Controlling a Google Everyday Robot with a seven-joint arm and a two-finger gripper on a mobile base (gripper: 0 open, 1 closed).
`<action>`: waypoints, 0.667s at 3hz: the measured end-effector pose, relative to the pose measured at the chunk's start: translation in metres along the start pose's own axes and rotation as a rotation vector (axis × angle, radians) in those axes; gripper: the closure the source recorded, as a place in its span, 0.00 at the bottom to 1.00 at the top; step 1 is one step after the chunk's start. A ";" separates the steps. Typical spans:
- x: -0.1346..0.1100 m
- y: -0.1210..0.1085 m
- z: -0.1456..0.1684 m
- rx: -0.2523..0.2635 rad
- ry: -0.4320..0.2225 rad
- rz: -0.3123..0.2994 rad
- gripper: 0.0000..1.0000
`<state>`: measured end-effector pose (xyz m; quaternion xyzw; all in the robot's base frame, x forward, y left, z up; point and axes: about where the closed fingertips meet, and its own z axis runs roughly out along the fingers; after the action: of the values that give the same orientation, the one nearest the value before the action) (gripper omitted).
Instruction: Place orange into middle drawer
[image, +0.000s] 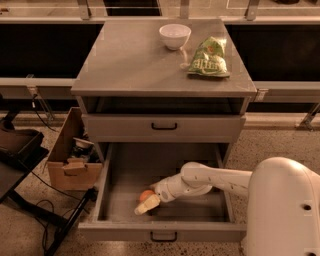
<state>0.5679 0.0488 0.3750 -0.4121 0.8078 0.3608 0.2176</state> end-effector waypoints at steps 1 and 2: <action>-0.003 0.001 -0.001 0.000 0.000 0.000 0.00; -0.003 0.002 -0.001 0.000 0.000 0.000 0.00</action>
Offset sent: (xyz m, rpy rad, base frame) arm -0.1058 -0.0030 0.2783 -0.1288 -0.2264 0.0875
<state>0.5683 0.0504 0.3780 -0.4122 0.8078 0.3608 0.2176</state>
